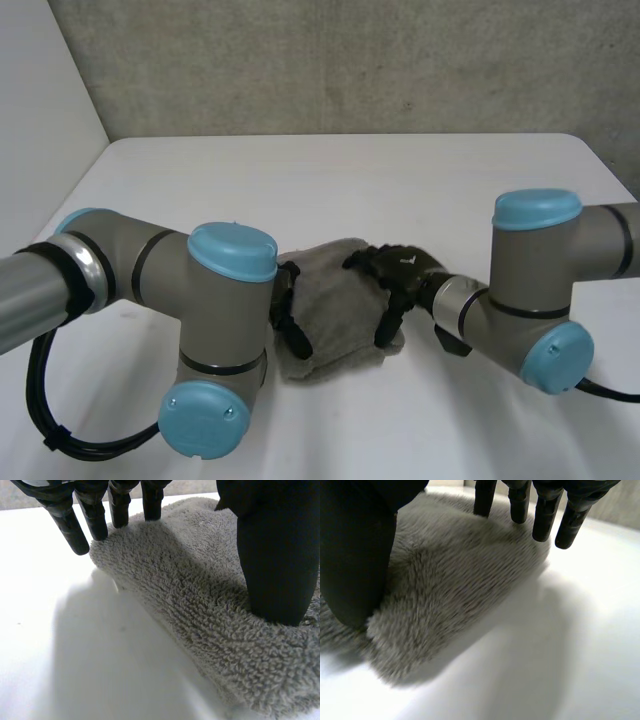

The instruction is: Fold the towel.

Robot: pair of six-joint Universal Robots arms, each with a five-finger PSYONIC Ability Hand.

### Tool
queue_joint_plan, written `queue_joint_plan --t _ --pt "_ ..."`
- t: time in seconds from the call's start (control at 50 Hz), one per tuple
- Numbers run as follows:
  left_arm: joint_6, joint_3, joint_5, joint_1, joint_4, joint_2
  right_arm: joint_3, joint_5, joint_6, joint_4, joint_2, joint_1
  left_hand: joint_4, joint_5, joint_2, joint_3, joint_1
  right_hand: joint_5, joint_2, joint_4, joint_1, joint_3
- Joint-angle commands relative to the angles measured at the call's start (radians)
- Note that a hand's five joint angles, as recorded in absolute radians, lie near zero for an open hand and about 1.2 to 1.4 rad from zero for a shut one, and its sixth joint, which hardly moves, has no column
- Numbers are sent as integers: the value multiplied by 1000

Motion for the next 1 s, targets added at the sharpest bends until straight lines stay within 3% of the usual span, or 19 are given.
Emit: queue_joint_plan --t 0.02,0.12,0.22,0.3,0.42,0.64,0.78,1.0 --pt "41 -7 3 2 7 125 8 16 10 -1 -151 -11 6 -27 9 8 5 -60 5 0 -6 8" --pt "50 -5 6 31 4 266 11 51 17 -6 -293 -14 6 -27 9 8 5 -60 5 0 -6 8" --pt "119 -5 24 111 -5 417 43 198 49 -76 -453 -20 6 -27 9 8 5 -60 5 0 -6 8" --pt "217 -8 59 177 -22 518 60 249 49 -95 -513 -46 6 -27 9 8 5 -60 5 0 -6 8" --pt "251 -50 72 254 -48 637 77 278 53 -43 -564 -91 5 -28 8 7 4 -60 5 0 -6 8" --pt "249 -106 110 260 -50 660 75 350 36 17 -566 -82 5 -28 8 7 4 -60 5 0 -6 8" --pt "249 -94 180 271 -50 660 74 349 34 19 -570 -80 6 -27 9 8 5 -60 5 0 -6 8" --pt "253 -99 197 306 -50 665 74 347 28 19 -592 -77 6 -27 9 8 5 -60 5 0 -6 8"
